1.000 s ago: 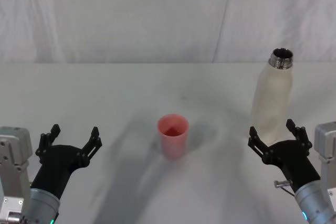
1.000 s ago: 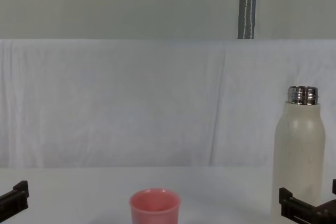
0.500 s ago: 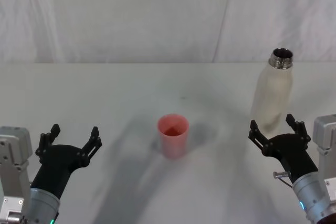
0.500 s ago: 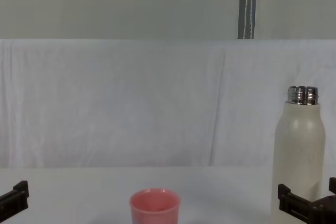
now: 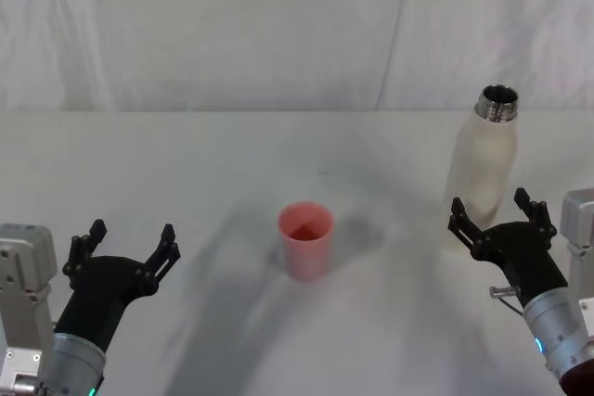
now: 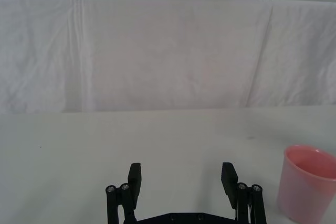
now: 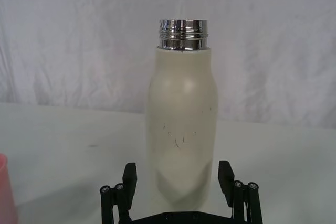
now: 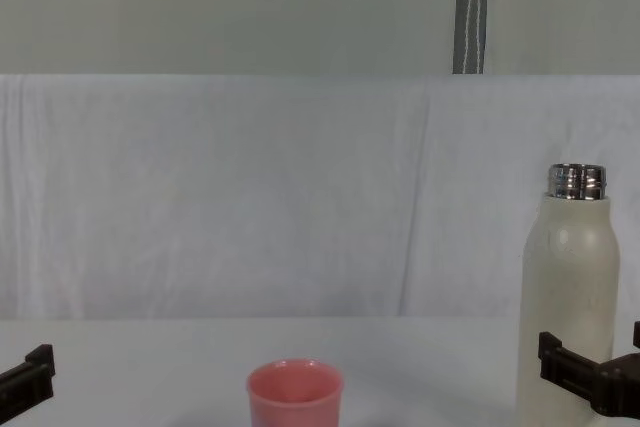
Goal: Grasp the thermos with one hand and pour water into the cup lid.
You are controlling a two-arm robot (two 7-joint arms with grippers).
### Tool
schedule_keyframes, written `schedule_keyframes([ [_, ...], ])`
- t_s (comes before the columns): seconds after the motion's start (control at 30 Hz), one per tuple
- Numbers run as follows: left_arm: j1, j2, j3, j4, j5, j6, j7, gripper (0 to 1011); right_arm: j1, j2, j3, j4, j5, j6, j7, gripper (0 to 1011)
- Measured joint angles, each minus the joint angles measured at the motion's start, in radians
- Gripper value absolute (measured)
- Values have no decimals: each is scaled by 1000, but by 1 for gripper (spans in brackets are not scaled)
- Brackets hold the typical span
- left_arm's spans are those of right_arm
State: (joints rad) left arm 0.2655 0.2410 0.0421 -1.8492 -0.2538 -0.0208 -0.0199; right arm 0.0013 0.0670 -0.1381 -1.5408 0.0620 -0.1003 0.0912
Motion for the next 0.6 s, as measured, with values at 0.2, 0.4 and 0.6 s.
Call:
schedule_keyframes([
  [0.2, 0, 0, 0, 0, 0, 0, 0, 1001, 15, -1, 7, 12, 3, -1, 13, 1001],
  [0.4, 0, 0, 0, 0, 0, 0, 0, 1001, 29, 0, 10, 21, 8, -2, 22, 1001],
  [0.6, 0, 0, 0, 0, 0, 0, 0, 1001, 43, -1, 12, 30, 15, -4, 28, 1001],
])
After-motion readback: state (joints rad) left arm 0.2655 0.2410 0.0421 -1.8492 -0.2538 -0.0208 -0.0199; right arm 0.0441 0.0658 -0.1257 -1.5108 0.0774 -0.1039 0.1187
